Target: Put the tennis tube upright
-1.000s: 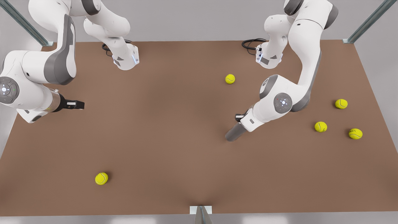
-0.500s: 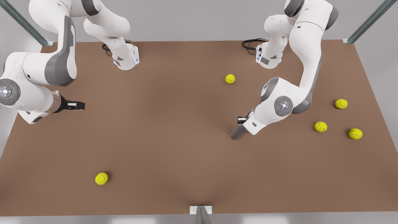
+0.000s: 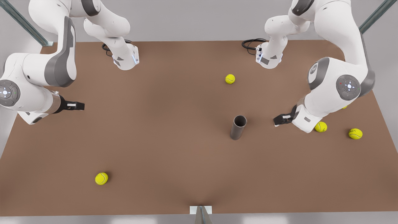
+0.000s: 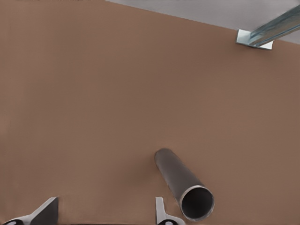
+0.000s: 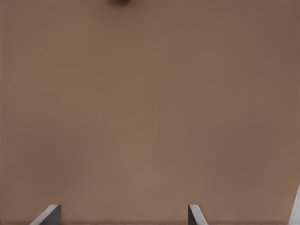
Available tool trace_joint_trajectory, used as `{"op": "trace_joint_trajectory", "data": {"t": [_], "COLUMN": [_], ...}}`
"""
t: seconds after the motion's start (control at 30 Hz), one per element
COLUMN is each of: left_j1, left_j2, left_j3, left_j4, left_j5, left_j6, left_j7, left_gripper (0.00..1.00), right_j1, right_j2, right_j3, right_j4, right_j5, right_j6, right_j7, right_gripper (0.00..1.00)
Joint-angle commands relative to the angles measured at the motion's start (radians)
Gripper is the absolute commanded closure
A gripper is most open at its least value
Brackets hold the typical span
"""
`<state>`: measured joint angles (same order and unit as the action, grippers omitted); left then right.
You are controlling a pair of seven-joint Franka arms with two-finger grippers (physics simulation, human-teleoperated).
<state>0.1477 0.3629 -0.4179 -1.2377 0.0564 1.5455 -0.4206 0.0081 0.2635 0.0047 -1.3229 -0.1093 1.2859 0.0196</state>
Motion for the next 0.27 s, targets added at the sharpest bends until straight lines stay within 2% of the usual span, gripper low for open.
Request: {"op": "trace_joint_trajectory", "data": {"t": [0.0,0.03,0.07,0.1,0.23], "left_j1": [0.021,0.009,-0.084,-0.148,-0.148], "left_j2": [-0.008,-0.128,-0.206,-0.216,-0.194], "left_j3": [0.005,0.022,0.123,0.228,0.226], "left_j4": [0.038,-0.112,-0.205,-0.192,-0.141], "left_j5": [0.097,0.132,0.100,0.016,0.019], "left_j6": [-0.281,-0.164,-0.088,-0.154,-0.199], "left_j7": [0.423,0.465,0.465,0.465,0.465], "left_gripper": [0.00,0.00,0.00,0.00,0.00], "right_j1": [0.001,0.003,0.003,0.003,0.003], "right_j2": [-0.001,-0.001,-0.001,-0.001,-0.001], "right_j3": [0.000,0.001,0.001,0.001,0.001], "right_j4": [0.002,0.002,0.004,0.005,0.007], "right_j5": [0.000,0.000,0.002,0.003,0.002], "right_j6": [0.000,0.000,0.000,0.000,0.000], "right_j7": [0.000,0.000,0.000,0.000,0.000], "right_gripper": [0.00,0.00,0.00,0.00,0.00]}}
